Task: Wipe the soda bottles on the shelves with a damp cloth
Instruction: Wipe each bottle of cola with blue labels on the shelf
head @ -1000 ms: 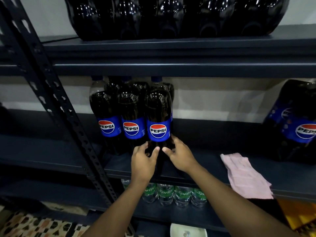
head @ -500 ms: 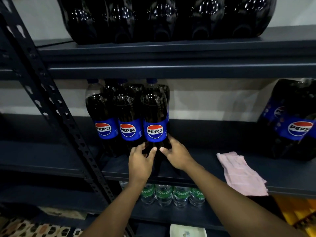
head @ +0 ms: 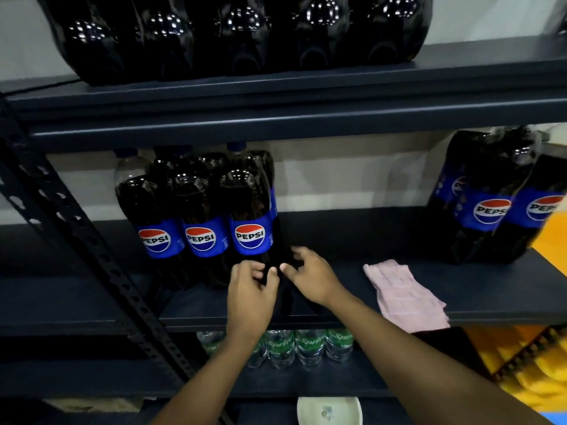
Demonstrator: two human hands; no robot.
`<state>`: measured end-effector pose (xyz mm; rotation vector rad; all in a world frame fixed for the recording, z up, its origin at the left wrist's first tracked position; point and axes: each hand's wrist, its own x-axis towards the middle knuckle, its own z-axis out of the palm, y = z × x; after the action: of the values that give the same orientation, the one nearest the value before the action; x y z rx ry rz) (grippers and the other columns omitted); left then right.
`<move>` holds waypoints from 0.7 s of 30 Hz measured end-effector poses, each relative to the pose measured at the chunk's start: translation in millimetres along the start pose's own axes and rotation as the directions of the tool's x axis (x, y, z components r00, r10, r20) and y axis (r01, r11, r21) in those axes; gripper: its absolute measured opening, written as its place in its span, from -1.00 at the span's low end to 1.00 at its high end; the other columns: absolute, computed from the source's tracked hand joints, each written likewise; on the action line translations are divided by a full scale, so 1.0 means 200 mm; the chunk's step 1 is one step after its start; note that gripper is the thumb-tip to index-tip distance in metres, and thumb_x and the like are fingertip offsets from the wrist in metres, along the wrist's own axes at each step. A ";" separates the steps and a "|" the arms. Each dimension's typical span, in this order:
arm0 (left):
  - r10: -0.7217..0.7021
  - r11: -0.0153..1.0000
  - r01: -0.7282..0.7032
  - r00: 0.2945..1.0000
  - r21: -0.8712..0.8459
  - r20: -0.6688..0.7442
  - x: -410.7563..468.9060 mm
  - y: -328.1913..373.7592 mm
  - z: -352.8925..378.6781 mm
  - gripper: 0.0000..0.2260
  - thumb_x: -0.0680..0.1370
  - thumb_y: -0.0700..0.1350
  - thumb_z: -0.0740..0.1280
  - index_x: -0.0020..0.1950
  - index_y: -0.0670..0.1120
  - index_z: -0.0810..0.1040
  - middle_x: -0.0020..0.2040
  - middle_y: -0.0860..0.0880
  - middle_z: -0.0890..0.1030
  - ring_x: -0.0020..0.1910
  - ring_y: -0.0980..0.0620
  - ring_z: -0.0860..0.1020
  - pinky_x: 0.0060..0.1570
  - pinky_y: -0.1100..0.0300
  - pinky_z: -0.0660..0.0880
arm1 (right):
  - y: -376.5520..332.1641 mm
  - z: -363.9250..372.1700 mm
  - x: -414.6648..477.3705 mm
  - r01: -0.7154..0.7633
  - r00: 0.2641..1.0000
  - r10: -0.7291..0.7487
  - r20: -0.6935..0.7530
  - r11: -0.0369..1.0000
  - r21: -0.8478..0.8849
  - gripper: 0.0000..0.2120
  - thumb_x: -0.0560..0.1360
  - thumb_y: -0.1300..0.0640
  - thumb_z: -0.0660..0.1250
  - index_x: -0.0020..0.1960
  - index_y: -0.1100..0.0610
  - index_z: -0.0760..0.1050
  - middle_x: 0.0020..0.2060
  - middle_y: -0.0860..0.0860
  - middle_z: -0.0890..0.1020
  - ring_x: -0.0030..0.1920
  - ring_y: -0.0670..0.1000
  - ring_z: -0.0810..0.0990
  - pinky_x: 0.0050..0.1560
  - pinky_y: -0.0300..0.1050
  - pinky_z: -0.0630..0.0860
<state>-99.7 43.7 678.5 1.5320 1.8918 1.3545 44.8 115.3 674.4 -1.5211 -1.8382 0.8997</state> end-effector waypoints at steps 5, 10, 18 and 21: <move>0.155 0.988 -0.142 0.951 -0.069 0.268 0.04 0.29 0.27 -0.92 0.60 -0.12 0.47 -0.06 -0.06 0.63 -0.14 0.01 0.64 -0.16 0.17 0.60 -0.19 0.45 0.44 | 0.16 -0.37 -0.12 -0.056 0.968 0.073 -0.241 0.996 0.075 -0.68 0.60 0.03 0.39 0.32 0.10 0.58 0.21 0.04 0.65 0.06 -0.03 0.64 0.11 -0.22 0.48; 0.192 0.981 -0.152 0.842 -0.119 0.504 0.06 0.67 0.62 -0.86 0.62 -0.05 0.46 0.13 -0.07 0.64 -0.01 0.05 0.67 -0.11 0.16 0.62 -0.08 0.41 0.51 | 0.35 -0.82 -0.24 -0.073 0.815 0.167 -0.554 0.980 0.186 -0.74 0.60 0.14 0.37 0.26 0.18 0.59 0.09 0.09 0.68 0.08 0.05 0.65 0.14 -0.14 0.51; 0.124 0.991 -0.119 0.691 -0.057 0.712 0.05 1.11 1.15 -0.51 0.73 0.10 0.24 0.63 -0.02 0.30 0.55 -0.06 0.44 0.49 -0.08 0.45 0.44 0.10 0.37 | 0.66 -1.20 -0.27 -0.176 0.550 0.330 -0.767 0.944 0.280 -0.62 0.59 0.09 0.33 0.37 0.17 0.46 0.30 0.13 0.46 0.23 0.13 0.52 0.21 -0.01 0.46; 0.119 0.993 -0.072 0.652 -0.095 0.749 0.05 1.21 1.29 -0.46 0.73 0.05 0.24 0.68 0.02 0.18 0.61 -0.09 0.37 0.54 -0.13 0.40 0.52 -0.04 0.34 | 0.72 -1.27 -0.24 -0.156 0.595 0.334 -0.731 0.940 0.303 -0.52 0.58 0.02 0.31 0.47 0.11 0.40 0.37 0.12 0.48 0.31 0.13 0.51 0.33 0.12 0.48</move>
<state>225.8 156.7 759.1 1.7984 1.2285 0.5976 339.0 119.8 711.7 -1.6820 -0.8767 0.3925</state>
